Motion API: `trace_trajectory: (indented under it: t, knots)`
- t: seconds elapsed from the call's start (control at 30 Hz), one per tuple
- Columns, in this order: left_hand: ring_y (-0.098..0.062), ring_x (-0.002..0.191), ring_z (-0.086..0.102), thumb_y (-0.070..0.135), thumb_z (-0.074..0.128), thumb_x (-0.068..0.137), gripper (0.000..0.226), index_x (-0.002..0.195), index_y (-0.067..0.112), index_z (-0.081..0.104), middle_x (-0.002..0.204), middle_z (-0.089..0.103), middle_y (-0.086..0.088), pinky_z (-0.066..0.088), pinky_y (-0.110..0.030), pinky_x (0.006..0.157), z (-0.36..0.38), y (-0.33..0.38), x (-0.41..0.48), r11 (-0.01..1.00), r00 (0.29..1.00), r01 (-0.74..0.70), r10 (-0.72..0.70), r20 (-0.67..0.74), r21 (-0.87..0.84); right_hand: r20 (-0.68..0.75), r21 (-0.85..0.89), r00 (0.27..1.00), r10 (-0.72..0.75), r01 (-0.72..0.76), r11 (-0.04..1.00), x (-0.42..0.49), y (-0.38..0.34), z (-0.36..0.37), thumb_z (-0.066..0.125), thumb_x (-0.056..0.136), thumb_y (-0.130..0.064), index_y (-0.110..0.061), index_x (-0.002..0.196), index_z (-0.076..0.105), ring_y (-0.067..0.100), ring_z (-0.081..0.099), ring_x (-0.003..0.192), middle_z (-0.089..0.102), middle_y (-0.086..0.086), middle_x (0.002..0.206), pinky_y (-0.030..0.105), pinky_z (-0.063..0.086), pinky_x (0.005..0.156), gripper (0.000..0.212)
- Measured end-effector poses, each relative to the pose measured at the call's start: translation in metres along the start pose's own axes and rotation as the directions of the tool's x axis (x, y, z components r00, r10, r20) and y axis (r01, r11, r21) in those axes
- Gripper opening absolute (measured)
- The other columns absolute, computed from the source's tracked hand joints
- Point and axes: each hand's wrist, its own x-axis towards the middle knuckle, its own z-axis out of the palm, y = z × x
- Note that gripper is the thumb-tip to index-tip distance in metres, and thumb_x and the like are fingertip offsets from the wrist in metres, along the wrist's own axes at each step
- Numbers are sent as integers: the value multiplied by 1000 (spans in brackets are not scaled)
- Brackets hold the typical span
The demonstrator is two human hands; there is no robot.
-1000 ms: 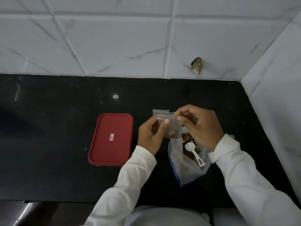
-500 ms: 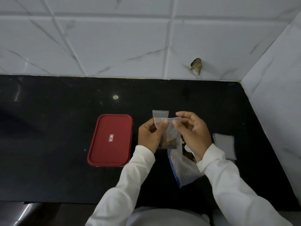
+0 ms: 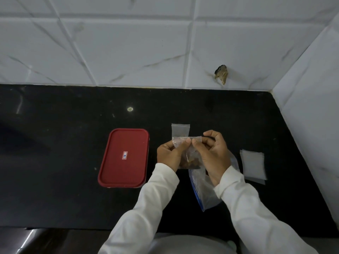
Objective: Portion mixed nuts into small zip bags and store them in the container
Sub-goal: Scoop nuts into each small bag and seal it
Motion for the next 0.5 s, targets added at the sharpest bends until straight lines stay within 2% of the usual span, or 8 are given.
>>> trace_trajectory:
  t: [0.13, 0.3, 0.5]
  knots:
    - [-14, 86, 68, 17, 74, 83, 5, 87, 19, 74, 90, 74, 1, 55, -29, 64, 3, -4, 3, 1000, 998, 30, -29, -51, 8, -12, -16, 1000, 28, -28, 999, 3, 7, -1, 74, 82, -14, -29, 112, 49, 10, 69, 91, 69, -2, 98, 33, 58, 79, 42]
    - [-25, 99, 70, 25, 78, 79, 8, 86, 21, 78, 95, 76, -2, 57, -51, 86, 3, -16, 10, 998, 997, 56, -57, -50, -19, -48, 37, 997, 66, -64, 997, 5, 7, -2, 75, 81, -16, -27, 114, 48, 13, 69, 92, 70, -2, 98, 41, 59, 82, 44]
    - [-26, 99, 70, 21, 75, 83, 4, 86, 20, 77, 97, 76, -4, 56, -53, 87, 0, -17, 15, 996, 994, 62, -68, -87, -63, -69, 176, 982, 174, -160, 971, 11, 14, -7, 79, 77, -16, -28, 112, 52, 22, 69, 97, 72, 5, 101, 47, 56, 88, 46]
